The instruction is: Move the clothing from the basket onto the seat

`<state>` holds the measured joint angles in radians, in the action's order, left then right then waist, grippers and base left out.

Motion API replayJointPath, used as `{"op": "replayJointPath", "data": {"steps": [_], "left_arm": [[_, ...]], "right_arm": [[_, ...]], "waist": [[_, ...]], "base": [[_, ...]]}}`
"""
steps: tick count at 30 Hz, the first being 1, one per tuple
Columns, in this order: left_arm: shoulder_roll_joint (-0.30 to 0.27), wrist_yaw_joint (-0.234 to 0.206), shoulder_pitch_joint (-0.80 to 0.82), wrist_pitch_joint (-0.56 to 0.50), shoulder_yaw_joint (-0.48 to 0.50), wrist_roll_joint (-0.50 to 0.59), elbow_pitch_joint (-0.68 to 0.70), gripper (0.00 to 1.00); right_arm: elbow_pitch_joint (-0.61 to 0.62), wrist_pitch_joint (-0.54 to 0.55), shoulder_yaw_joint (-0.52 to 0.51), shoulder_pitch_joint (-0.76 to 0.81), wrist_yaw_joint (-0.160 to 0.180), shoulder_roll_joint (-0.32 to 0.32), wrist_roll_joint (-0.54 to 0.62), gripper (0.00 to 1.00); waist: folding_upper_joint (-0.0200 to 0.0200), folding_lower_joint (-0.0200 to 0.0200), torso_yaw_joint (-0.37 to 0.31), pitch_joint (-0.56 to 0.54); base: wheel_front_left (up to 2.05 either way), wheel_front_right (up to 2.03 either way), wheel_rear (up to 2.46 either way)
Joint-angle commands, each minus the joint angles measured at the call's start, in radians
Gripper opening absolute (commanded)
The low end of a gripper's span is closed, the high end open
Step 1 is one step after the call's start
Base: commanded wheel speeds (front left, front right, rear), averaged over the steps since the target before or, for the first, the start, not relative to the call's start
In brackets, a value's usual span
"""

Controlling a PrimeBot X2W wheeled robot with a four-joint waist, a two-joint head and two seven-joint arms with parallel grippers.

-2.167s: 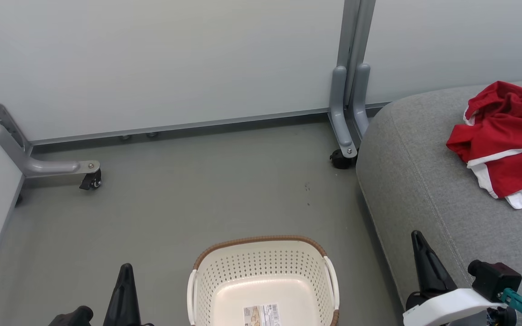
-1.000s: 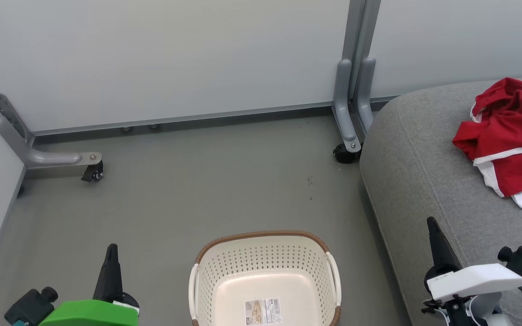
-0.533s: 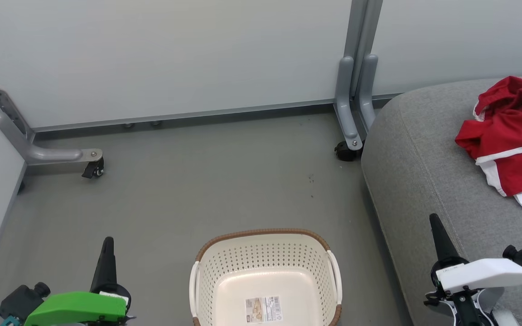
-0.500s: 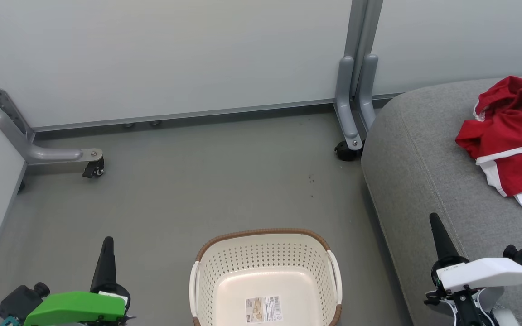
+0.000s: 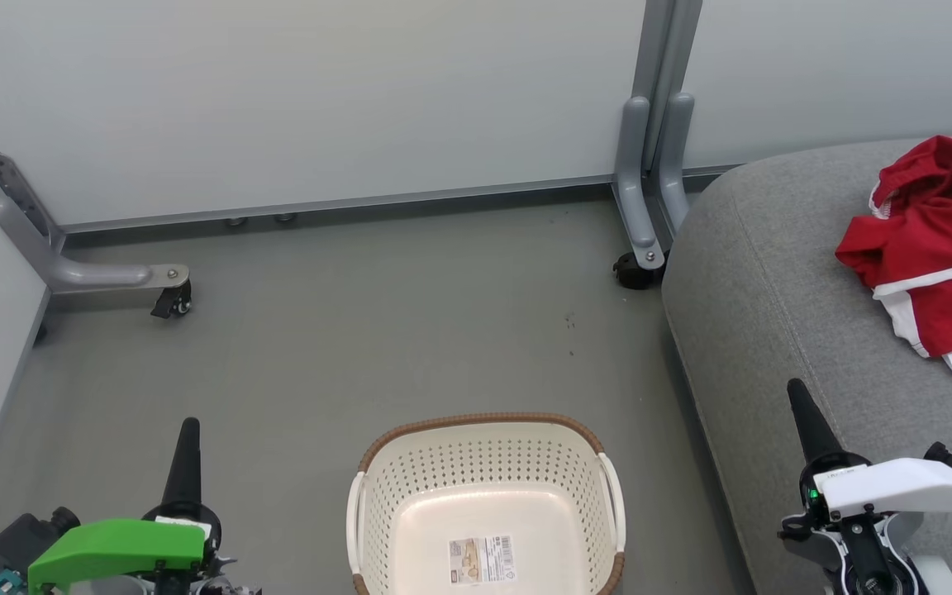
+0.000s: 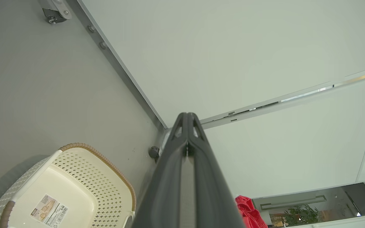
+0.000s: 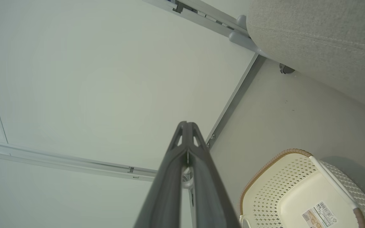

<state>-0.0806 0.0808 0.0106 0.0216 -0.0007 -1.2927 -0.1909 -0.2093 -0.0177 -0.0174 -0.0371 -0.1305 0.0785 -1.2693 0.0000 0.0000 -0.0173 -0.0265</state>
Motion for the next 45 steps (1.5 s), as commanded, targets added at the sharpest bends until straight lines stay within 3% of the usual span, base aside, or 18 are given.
{"op": "replayJointPath", "data": {"steps": [1, 45], "left_arm": [[-0.009, 0.009, 0.025, -0.006, 0.008, -0.024, 0.004, 0.0], [-0.001, 0.052, 0.101, -0.102, 0.076, -0.349, -0.054, 0.0]], "right_arm": [[0.003, 0.008, -0.005, -0.022, -0.001, 0.006, -0.027, 0.0], [-0.034, 0.105, -0.062, -0.073, 0.0, -0.002, -0.367, 0.0]], "waist": [[0.0, 0.0, 0.001, 0.001], [0.0, 0.0, 0.017, 0.029]], "base": [[0.0, 0.0, 0.0], [0.0, 0.0, 0.0]]}}
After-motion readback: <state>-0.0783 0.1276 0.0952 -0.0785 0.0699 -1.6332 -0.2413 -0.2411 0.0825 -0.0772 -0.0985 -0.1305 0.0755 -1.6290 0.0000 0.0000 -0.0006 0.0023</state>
